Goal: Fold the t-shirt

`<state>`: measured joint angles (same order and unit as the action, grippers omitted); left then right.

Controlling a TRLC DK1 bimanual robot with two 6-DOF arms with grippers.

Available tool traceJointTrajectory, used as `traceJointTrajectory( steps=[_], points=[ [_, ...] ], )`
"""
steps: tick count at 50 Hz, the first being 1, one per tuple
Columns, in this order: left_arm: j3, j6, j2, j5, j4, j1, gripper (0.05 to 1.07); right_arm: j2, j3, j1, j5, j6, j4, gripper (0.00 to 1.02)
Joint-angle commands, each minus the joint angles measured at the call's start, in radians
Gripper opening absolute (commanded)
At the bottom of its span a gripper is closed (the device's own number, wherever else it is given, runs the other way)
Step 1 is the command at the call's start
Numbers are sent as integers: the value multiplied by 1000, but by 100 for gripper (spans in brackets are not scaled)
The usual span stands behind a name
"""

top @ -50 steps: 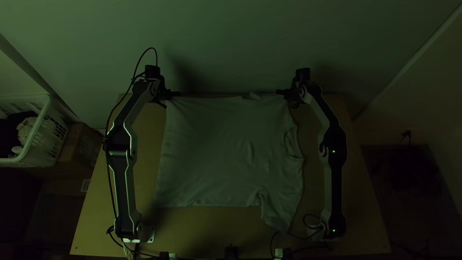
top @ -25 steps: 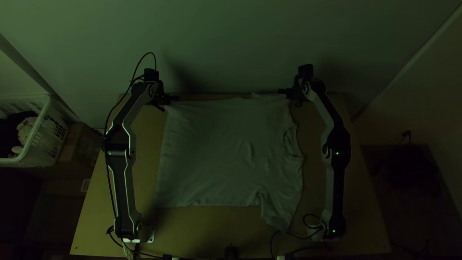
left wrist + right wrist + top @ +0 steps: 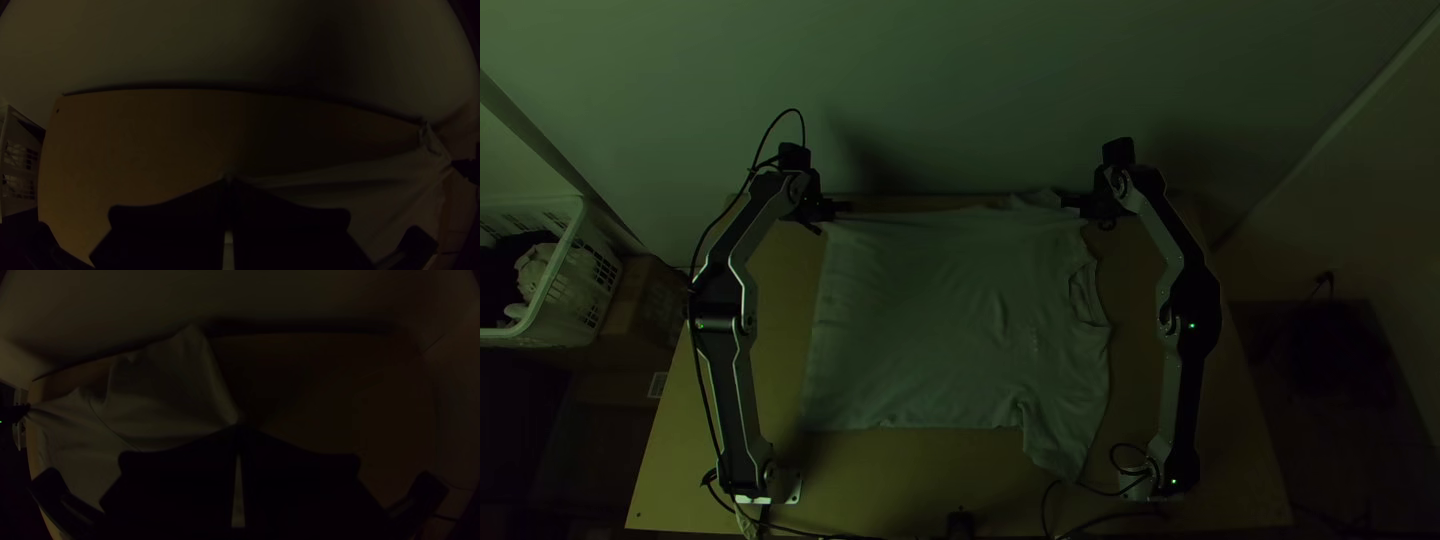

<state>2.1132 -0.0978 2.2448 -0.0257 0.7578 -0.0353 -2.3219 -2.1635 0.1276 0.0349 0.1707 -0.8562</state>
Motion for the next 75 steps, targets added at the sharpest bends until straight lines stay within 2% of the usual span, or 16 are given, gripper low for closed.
traceJointTrajectory(
  steps=[1,23,75],
  points=[
    [-38,-17,-77,4,5,8,8,61,36,-3,-12,-16,-15,2],
    [-179,-20,-168,24,-37,-9,8,134,105,20,-12,-17,-15,2],
    [-749,-13,-508,24,-256,-35,8,450,571,55,-13,-22,95,2]
  ],
)
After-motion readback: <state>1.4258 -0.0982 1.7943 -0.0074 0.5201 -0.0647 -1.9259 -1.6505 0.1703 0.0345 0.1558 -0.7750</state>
